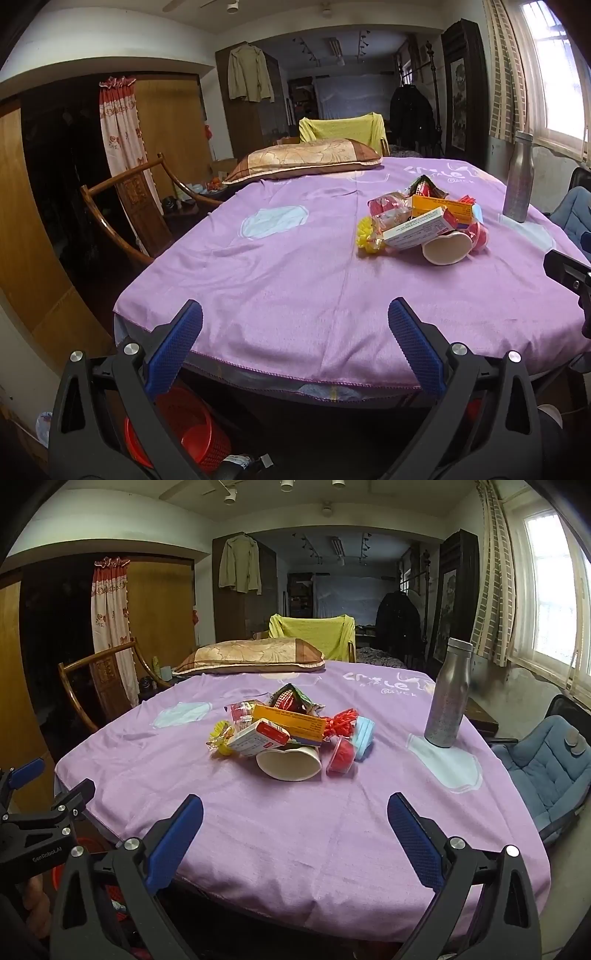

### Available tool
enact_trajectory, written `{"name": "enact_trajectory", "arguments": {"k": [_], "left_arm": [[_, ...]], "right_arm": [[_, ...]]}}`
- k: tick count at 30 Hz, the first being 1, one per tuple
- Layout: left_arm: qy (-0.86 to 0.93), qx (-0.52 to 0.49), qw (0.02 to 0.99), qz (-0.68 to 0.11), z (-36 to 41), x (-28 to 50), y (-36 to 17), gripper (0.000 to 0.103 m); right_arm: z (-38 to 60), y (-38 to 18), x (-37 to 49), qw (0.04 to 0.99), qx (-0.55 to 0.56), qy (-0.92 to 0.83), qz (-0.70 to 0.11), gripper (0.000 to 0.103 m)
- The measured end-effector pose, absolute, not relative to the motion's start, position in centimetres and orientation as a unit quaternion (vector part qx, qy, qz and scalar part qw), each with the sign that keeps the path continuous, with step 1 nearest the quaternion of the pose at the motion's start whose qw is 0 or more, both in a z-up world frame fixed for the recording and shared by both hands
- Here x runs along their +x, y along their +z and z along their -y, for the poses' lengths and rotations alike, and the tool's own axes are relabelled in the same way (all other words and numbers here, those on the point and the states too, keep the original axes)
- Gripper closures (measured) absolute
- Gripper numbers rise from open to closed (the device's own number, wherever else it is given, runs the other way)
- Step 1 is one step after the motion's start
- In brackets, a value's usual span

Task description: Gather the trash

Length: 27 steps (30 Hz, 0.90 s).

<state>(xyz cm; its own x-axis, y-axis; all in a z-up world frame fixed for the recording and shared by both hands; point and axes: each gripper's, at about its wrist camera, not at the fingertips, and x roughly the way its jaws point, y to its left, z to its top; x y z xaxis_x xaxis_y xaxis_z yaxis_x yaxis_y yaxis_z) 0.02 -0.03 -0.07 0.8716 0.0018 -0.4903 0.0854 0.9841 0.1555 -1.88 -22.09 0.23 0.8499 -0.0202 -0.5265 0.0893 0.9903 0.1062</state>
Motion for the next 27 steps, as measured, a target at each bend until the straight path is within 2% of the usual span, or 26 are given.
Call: {"name": "enact_trajectory", "arguments": {"k": [27], "left_arm": [[-0.023,0.084,0.965,-0.248,0.7,0.0,-0.4,0.006]], "right_arm": [[22.3,0.0,-2.4,0.960,0.069,-0.028,-0.269,0.005]]}}
